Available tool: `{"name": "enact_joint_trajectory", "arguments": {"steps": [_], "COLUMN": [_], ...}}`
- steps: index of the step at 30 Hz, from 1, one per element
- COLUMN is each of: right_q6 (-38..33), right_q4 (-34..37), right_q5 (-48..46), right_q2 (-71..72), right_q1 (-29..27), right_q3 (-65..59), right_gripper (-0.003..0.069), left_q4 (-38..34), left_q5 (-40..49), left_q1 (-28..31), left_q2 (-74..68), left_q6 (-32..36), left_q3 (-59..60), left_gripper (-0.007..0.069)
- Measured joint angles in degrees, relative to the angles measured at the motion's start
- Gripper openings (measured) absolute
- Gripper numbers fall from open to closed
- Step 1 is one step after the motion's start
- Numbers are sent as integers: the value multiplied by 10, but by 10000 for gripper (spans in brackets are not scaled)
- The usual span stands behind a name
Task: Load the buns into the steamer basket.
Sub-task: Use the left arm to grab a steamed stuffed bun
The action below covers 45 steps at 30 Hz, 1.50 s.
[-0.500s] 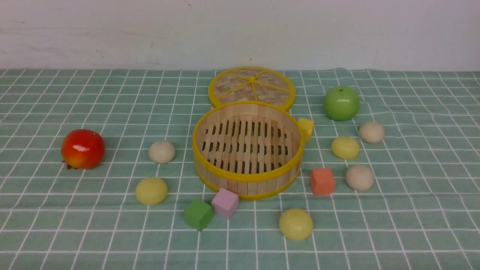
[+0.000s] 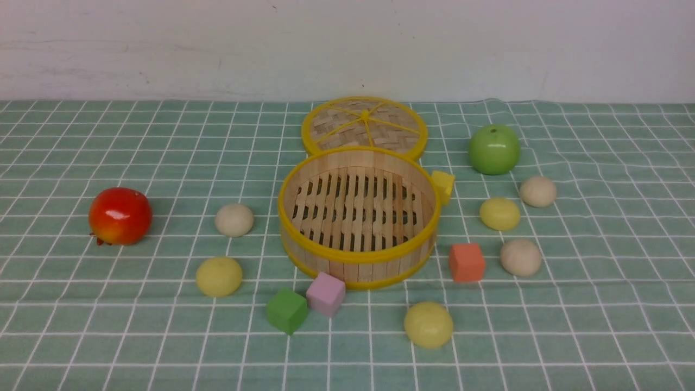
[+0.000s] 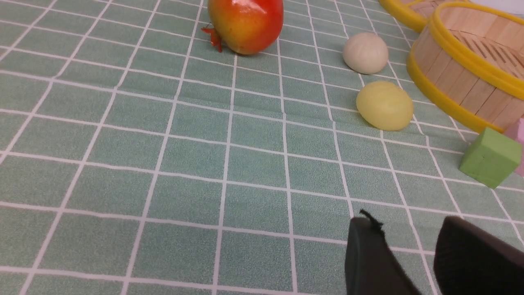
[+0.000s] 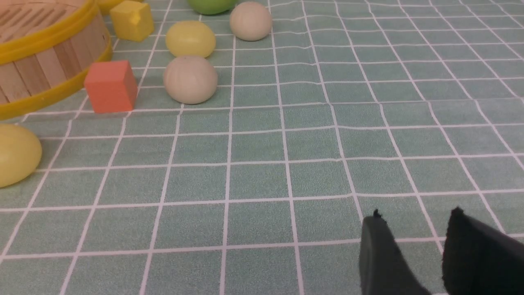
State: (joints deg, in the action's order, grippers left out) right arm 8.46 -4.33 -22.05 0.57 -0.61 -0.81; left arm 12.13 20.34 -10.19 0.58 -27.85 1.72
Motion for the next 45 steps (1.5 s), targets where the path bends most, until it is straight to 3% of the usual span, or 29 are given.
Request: {"name": "enact_joint_trajectory", "arguments": {"steps": [33, 45], "right_q6": [0, 0], "right_q4": [0, 0], "right_q5": [0, 0], "right_q2": [0, 0], "right_q1": [0, 0], "right_q3": [0, 0], "right_gripper": [239, 239], "left_q4": [15, 21], "left_q5": [-11, -262], "left_q1": [0, 0], "left_q2": [0, 0], "left_q6": [0, -19], "left_q3": [0, 0], "left_gripper": [238, 238]}}
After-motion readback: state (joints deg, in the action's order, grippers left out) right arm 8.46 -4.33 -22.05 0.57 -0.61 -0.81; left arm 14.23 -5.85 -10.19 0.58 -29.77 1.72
